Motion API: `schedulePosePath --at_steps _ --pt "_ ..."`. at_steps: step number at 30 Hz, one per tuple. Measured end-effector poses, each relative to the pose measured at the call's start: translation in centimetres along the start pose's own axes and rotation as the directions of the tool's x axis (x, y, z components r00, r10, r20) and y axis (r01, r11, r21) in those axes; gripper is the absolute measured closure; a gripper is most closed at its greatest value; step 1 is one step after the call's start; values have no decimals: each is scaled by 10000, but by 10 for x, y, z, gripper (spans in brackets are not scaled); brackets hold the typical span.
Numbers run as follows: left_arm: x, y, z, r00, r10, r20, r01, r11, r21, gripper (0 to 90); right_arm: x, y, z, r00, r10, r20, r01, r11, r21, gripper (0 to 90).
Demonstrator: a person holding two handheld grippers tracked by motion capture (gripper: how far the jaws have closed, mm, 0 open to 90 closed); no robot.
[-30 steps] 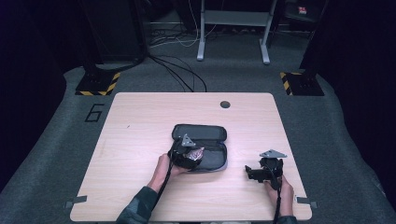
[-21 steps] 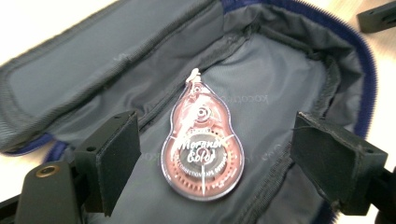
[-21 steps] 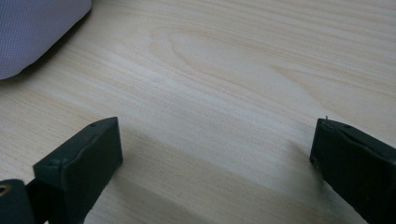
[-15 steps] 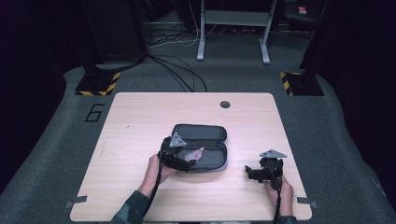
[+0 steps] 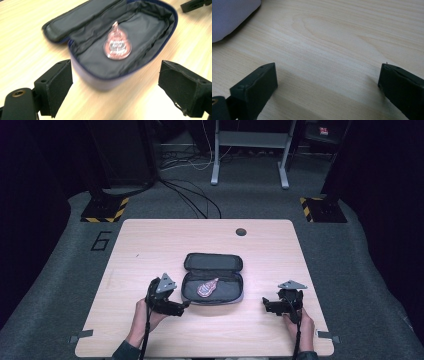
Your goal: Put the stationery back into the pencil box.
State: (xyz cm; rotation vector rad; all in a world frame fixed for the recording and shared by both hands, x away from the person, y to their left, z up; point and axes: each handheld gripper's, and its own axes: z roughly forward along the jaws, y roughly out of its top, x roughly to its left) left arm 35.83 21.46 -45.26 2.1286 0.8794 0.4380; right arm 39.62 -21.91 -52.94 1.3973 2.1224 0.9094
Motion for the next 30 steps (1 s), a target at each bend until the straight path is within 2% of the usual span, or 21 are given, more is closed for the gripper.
schedulePosePath --at_steps 4,7,10,11,14,15,16,19,23,24,27,28,29,30 --pt "7 -20 -13 9988 -133 -469 130 9999 -75 117 0 0 0 10000 13 4 -13 10000 3 19" --pt "10 -36 -20 9961 -404 -790 403 9992 -29 116 1 0 0 10000 55 15 -55 10000 17 19" --pt "14 -53 -24 9925 -508 -1108 531 9984 176 115 1 0 0 10000 28 34 -28 10000 15 19" --pt "16 -59 -25 9924 -527 -1115 576 9975 412 115 1 0 0 10000 30 37 -30 10000 17 19" --pt "22 -78 -27 9876 -849 -1323 938 9937 619 114 1 0 0 10000 -8 70 7 10000 54 19" --pt "22 -78 -27 9876 -849 -1323 938 9937 619 114 1 0 -1 10000 67 72 -67 10000 72 19" --pt "24 -91 -27 9840 -1004 -1471 1114 9914 689 114 1 0 -1 9999 102 86 -103 9999 77 19" --pt "27 -103 -28 9793 -1314 -1538 1449 9861 807 113 2 0 -1 9999 117 108 -117 9999 68 19" --pt "33 -116 -26 9702 -1670 -1756 1815 9809 695 111 2 0 -1 9998 159 131 -160 9998 72 19" --pt "35 -119 -25 9688 -1663 -1836 1821 9806 727 111 2 -1 -1 9998 167 140 -168 9998 70 19" --pt "37 -123 -26 9587 -1962 -2058 2058 9783 259 109 2 -1 -1 9997 176 145 -177 9998 80 19" --pt "39 -124 -27 9584 -1927 -2103 2042 9783 340 108 2 -1 -1 9997 175 146 -177 9998 77 19" --pt "39 -124 -26 9535 -2057 -2204 2163 9760 245 106 2 -1 -1 9997 176 144 -177 9998 79 19" --pt "39 -124 -26 9529 -2069 -2217 2167 9760 208 106 2 -1 -1 9997 175 146 -177 9998 80 19"
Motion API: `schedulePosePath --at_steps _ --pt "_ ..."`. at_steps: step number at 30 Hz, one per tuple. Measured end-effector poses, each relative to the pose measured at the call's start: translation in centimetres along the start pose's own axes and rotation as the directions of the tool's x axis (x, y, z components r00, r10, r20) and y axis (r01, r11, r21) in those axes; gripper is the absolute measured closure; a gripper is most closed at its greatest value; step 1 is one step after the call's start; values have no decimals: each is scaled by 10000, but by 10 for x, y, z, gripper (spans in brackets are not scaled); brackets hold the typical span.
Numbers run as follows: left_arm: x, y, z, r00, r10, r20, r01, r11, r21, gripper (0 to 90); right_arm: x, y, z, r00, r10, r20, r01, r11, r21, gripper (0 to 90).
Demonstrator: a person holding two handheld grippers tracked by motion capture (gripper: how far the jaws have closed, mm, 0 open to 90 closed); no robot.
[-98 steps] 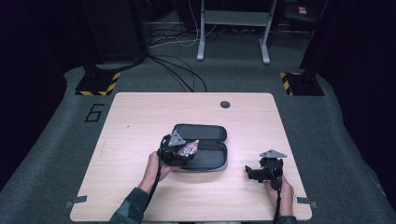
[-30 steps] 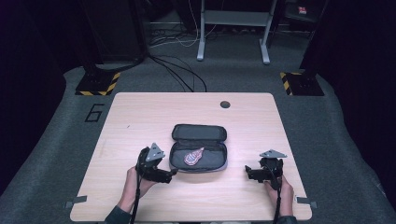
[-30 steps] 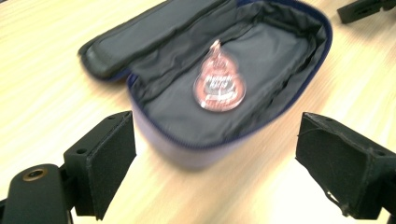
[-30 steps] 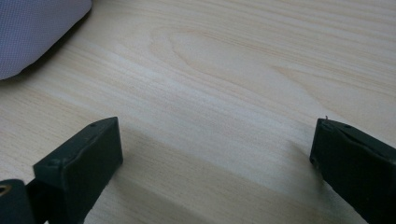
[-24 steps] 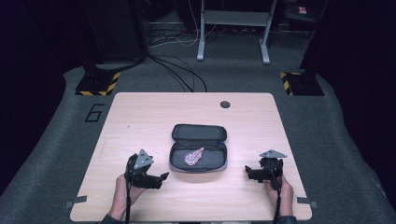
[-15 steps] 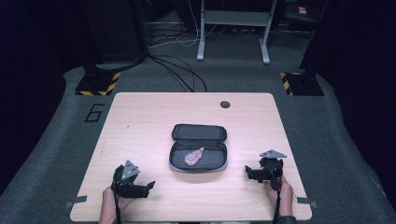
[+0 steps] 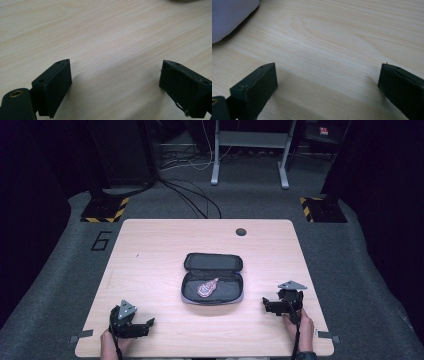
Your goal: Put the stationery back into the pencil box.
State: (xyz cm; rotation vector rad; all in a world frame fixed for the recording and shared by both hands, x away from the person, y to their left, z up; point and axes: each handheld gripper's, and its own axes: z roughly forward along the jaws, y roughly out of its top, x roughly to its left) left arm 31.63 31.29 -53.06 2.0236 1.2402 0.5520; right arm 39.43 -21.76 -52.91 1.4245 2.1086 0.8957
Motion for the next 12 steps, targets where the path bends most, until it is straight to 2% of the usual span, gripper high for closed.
schedulePosePath --at_steps 3,5,8,9,12 --pt "2 1 1 9999 121 42 -122 9999 79 93 0 0 0 10000 1 -2 -1 10000 2 19" --pt "4 1 2 9999 97 49 -98 9999 52 86 0 0 0 10000 1 -1 -1 10000 1 19" --pt "7 3 4 9999 -54 -160 56 10000 81 69 0 0 0 10000 4 1 -4 10000 -1 19" --pt "9 4 5 9999 -51 -128 54 9998 199 52 0 0 0 10000 1 1 -1 10000 -1 19" --pt "11 5 7 9998 -129 -146 131 9999 112 28 0 0 0 10000 -9 3 9 10000 -16 19"
